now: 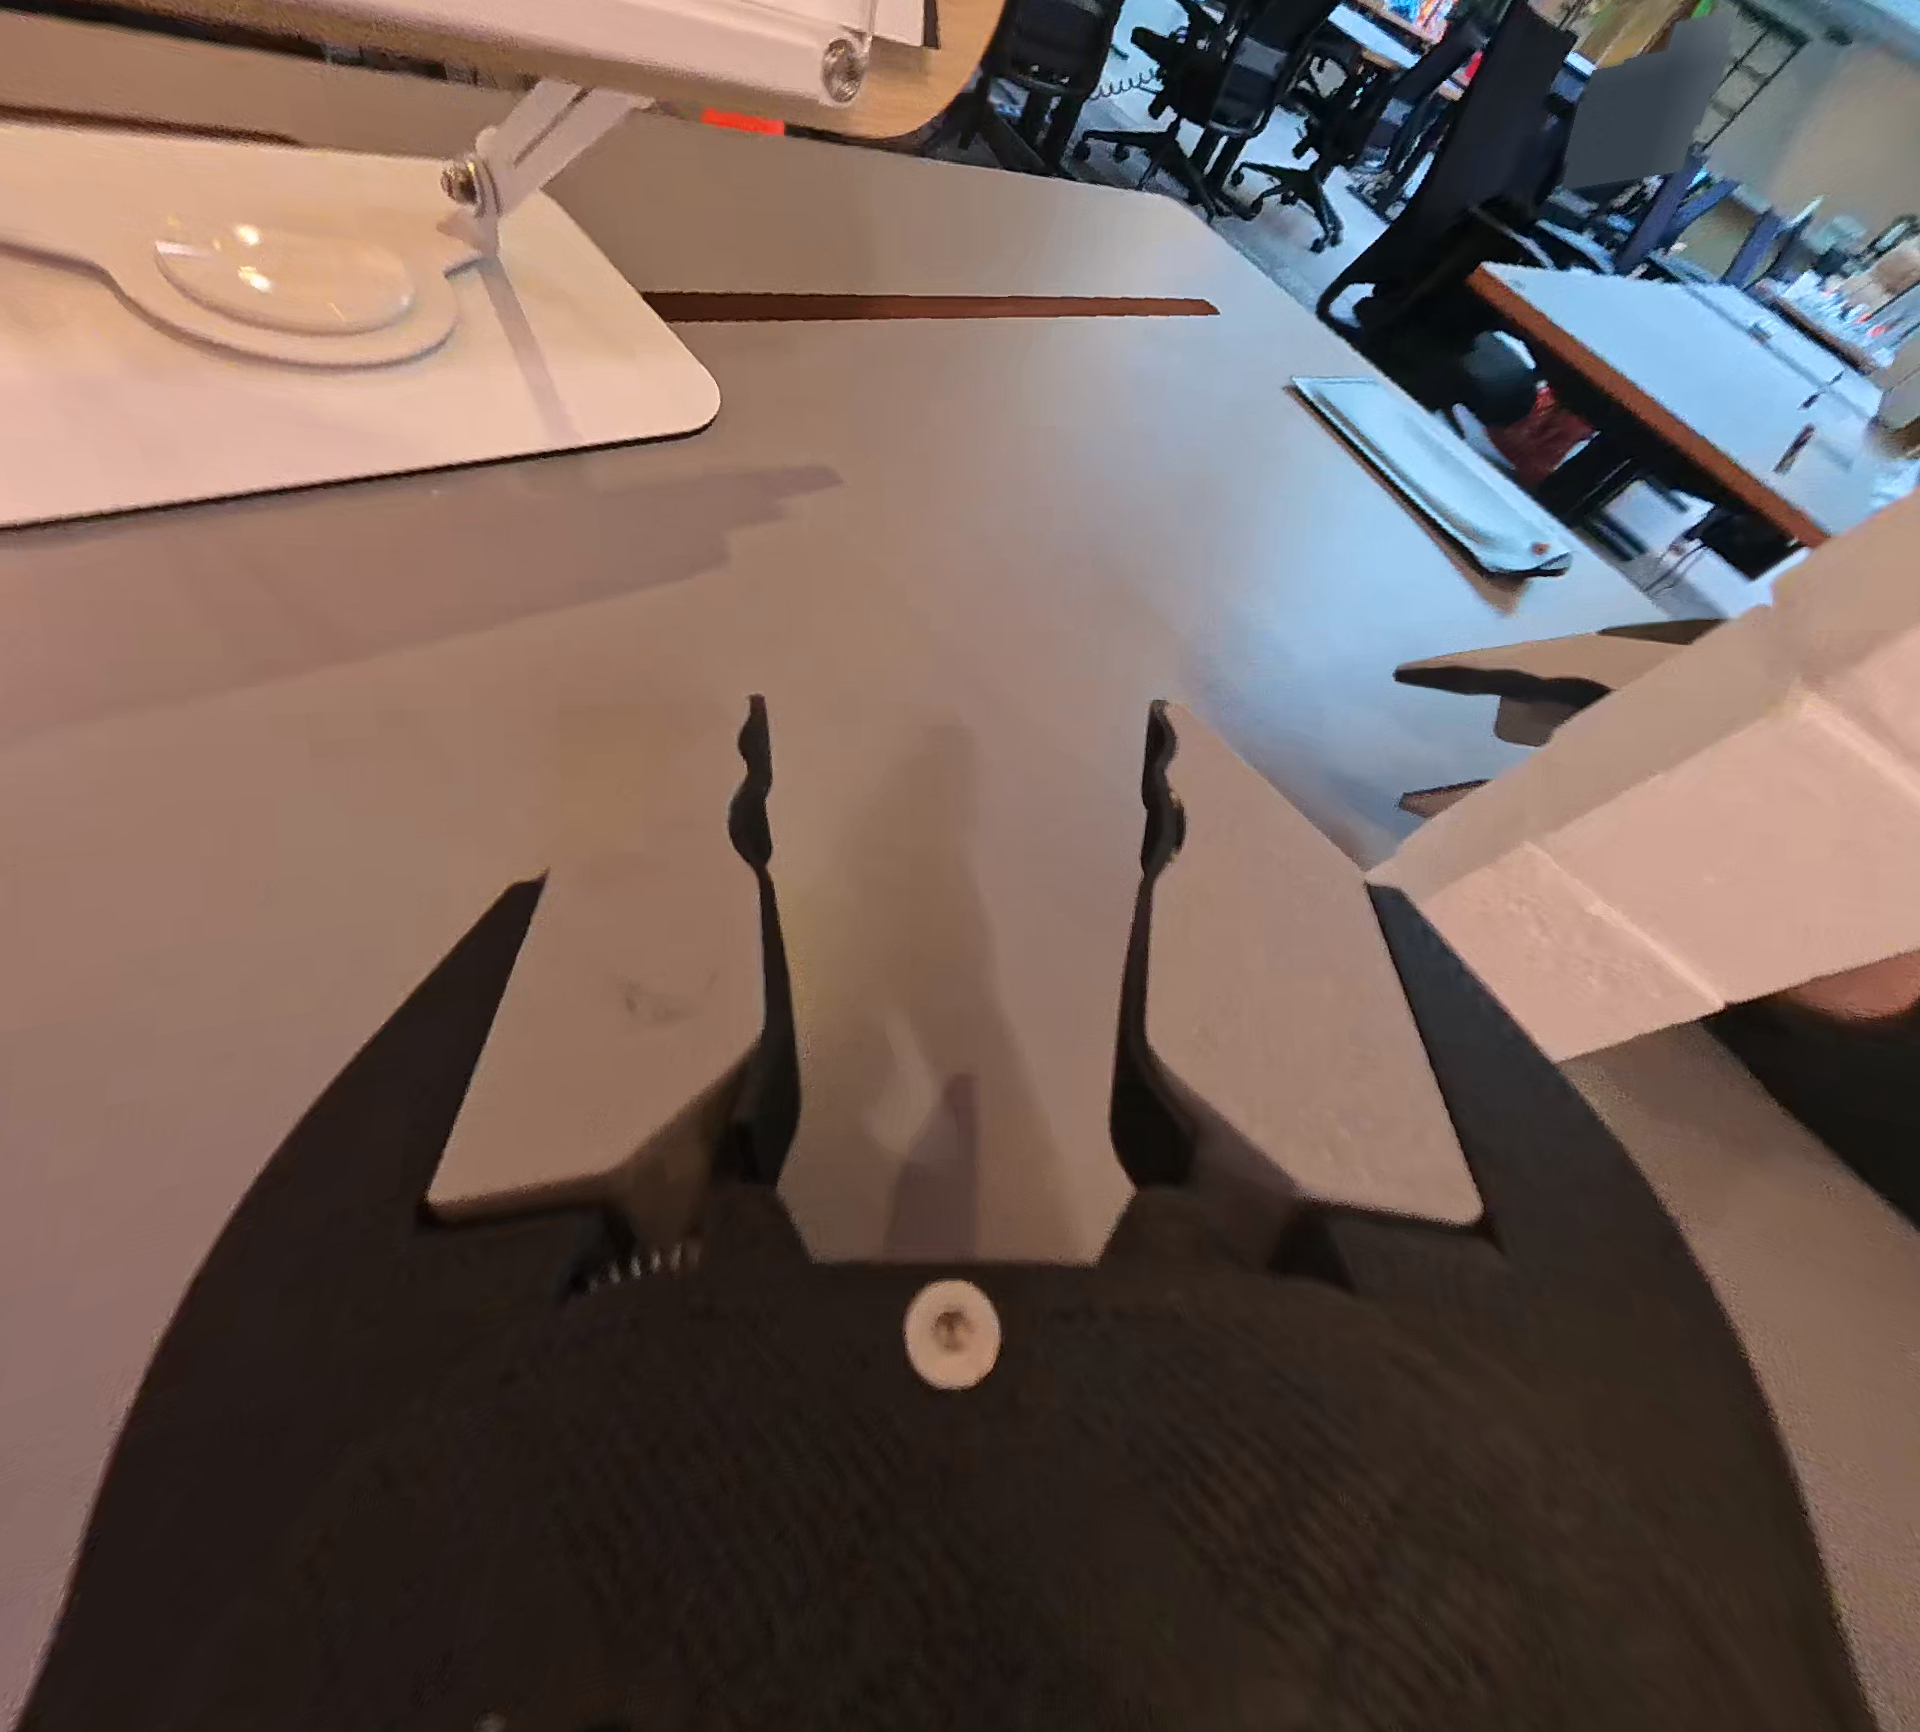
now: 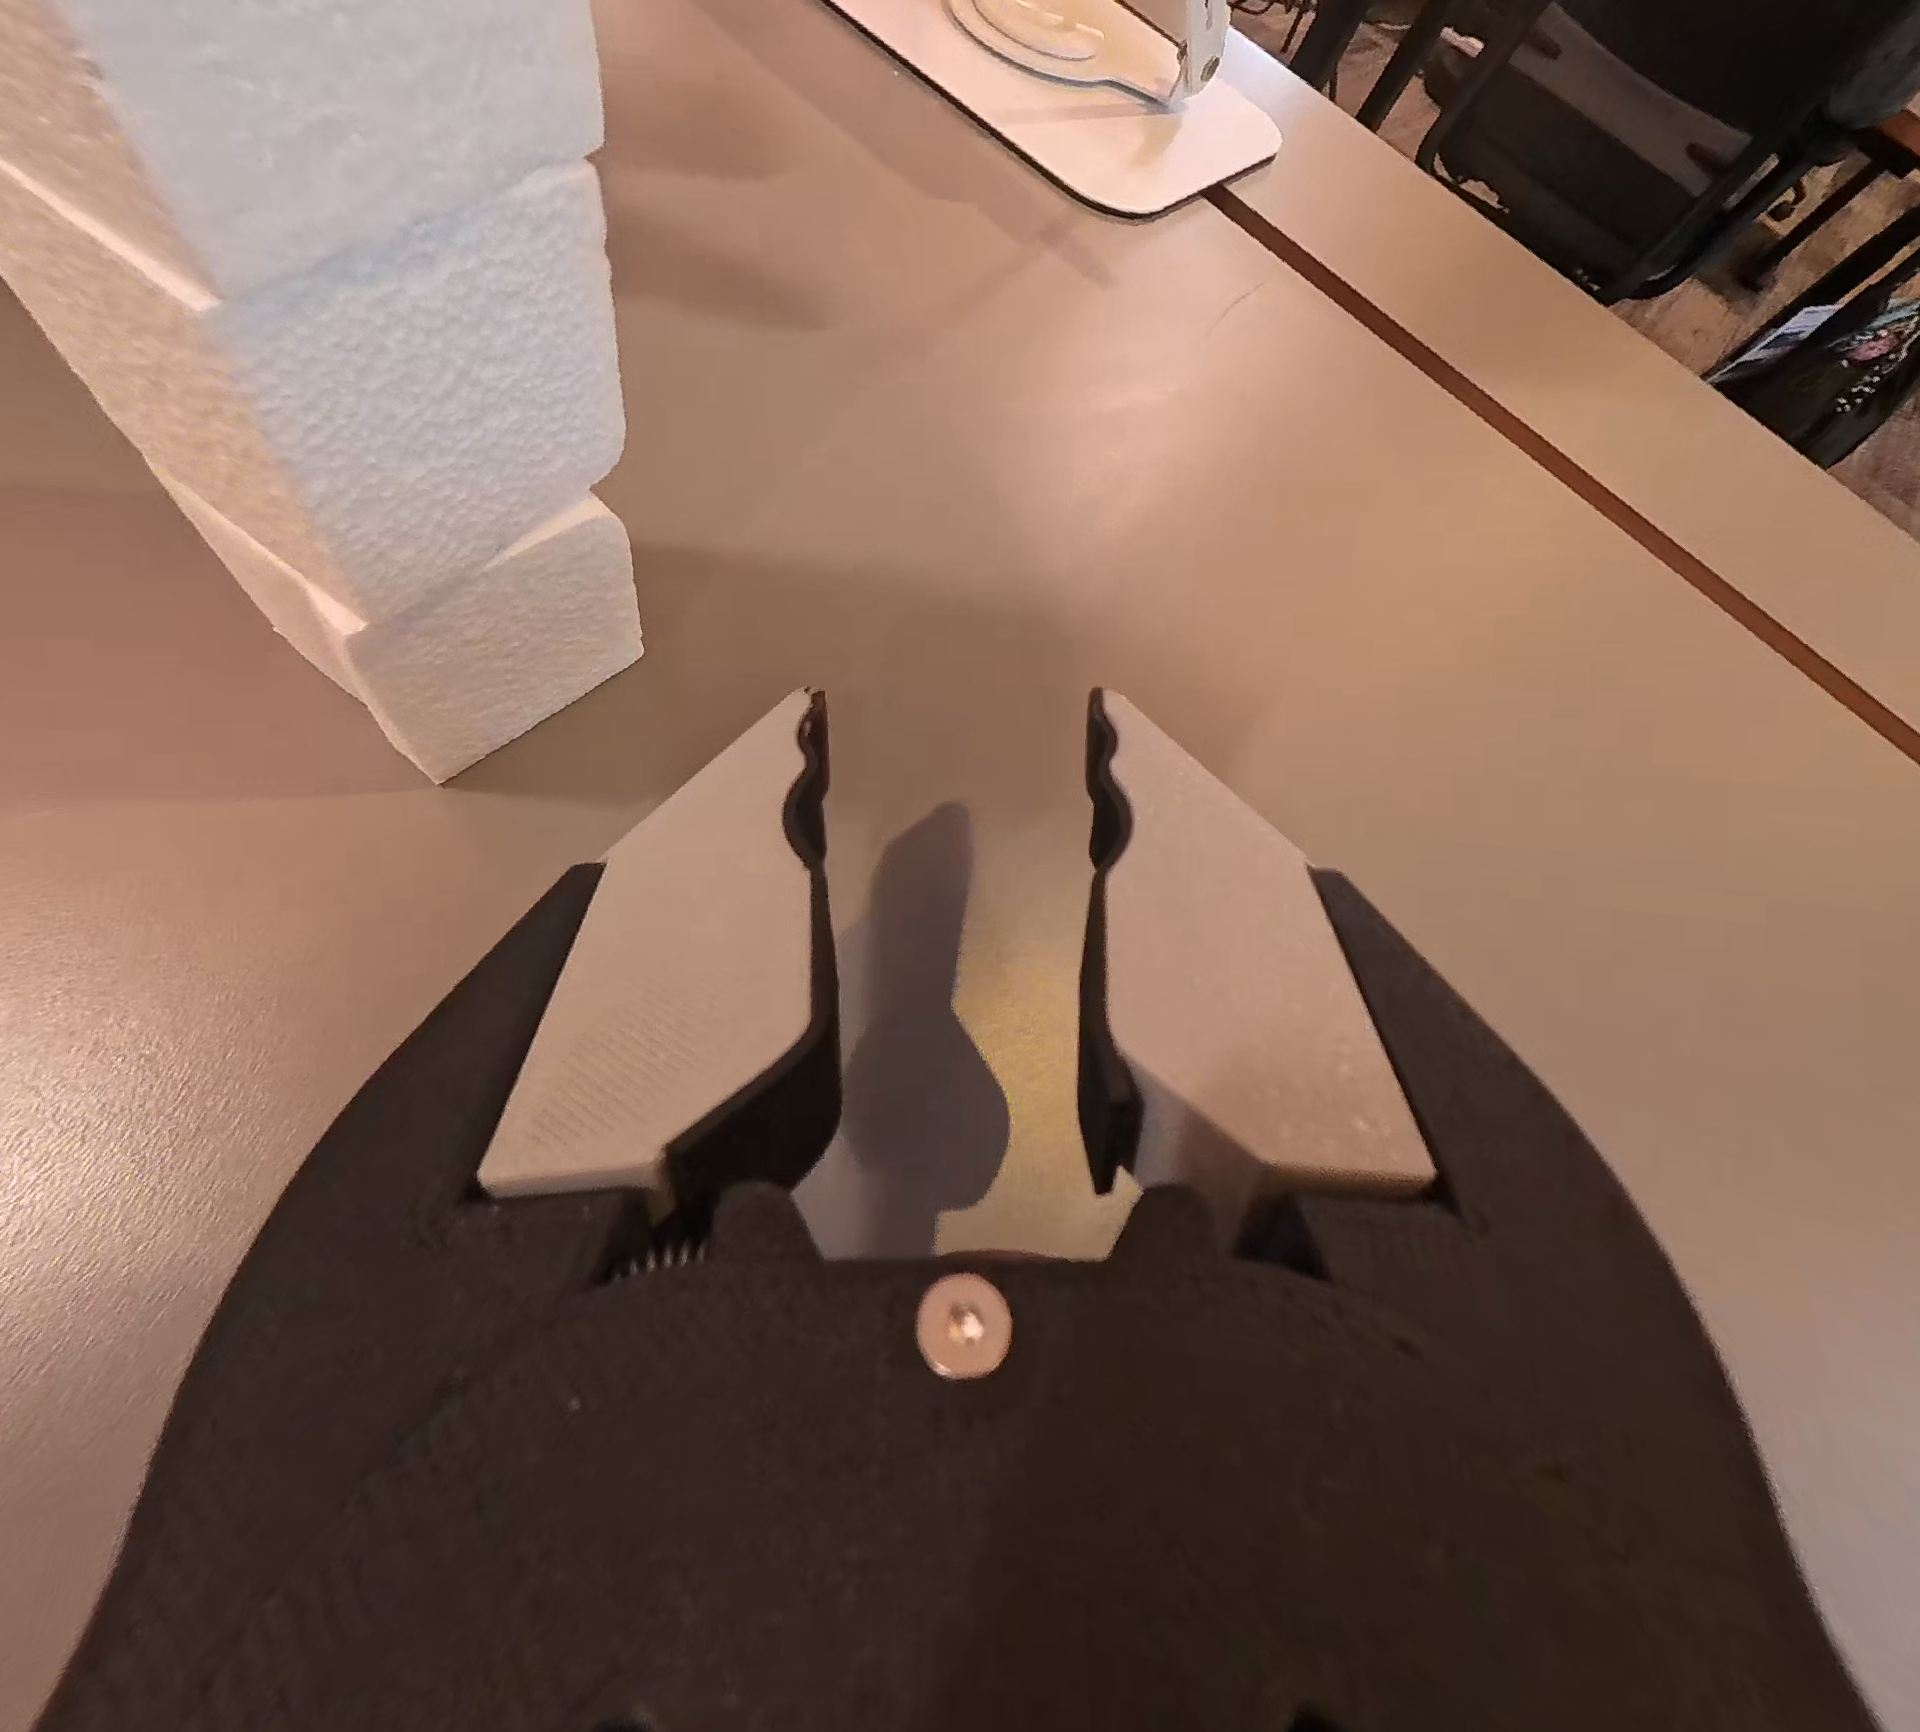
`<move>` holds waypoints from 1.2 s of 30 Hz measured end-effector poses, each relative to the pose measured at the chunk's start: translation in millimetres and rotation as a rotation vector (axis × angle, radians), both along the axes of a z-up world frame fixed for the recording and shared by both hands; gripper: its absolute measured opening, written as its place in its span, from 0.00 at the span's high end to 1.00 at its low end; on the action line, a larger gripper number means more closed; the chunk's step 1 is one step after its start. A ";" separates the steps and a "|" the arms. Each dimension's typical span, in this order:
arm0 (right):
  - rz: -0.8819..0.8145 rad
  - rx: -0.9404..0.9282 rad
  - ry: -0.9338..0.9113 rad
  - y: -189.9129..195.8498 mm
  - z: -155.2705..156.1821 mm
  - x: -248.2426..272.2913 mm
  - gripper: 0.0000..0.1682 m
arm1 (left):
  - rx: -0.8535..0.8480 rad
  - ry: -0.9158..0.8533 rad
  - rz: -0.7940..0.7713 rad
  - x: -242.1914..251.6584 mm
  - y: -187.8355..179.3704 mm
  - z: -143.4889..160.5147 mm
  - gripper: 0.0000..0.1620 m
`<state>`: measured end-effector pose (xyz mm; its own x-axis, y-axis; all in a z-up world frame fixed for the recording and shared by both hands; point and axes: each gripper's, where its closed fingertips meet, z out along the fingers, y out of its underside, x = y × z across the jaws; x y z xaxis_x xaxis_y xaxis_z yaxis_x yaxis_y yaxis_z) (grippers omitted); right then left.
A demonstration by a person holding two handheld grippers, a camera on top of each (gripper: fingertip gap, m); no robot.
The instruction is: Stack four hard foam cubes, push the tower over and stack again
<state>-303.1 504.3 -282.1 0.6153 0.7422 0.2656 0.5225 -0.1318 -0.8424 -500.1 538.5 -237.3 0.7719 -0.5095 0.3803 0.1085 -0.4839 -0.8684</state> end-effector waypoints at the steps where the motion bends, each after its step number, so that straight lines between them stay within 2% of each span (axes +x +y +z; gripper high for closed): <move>1: 0.005 0.004 0.000 -1.0 0.6 -0.3 0.75 | 0.014 0.020 -0.002 2.5 -1.4 2.5 0.56; 7: 0.033 0.069 -0.025 -9.8 9.1 1.0 1.00 | 0.053 0.116 -0.018 15.3 -6.5 8.4 0.57; 16: 0.069 0.055 -0.029 -31.5 9.2 8.0 1.00 | 0.031 0.203 -0.027 20.6 -7.2 0.0 0.57; 21: 0.085 0.073 -0.085 -40.6 7.4 9.1 1.00 | 0.036 0.264 0.057 2.0 -4.7 3.8 0.58; 26: 0.094 0.086 -0.107 -42.1 15.0 2.2 1.00 | 0.079 0.337 0.211 -32.8 -1.6 18.3 0.61; 30: 0.091 0.093 -0.119 -39.6 22.1 -7.1 1.00 | 0.092 0.374 0.262 -52.4 -5.8 27.1 0.64; 32: 0.089 0.100 -0.130 -37.9 25.7 -11.7 1.00 | 0.076 0.390 0.265 -60.7 -11.2 26.5 0.69; 33: 0.090 0.105 -0.137 -37.1 27.6 -13.6 1.00 | 0.067 0.393 0.256 -63.6 -15.6 25.2 0.75; 35: 0.092 0.117 -0.151 -35.3 31.6 -16.4 1.00 | 0.053 0.391 0.213 -67.5 -29.1 21.3 0.99; 36: 0.103 0.119 -0.155 -35.5 33.4 -18.9 1.00 | 0.039 0.390 0.195 -70.2 -37.7 18.7 1.00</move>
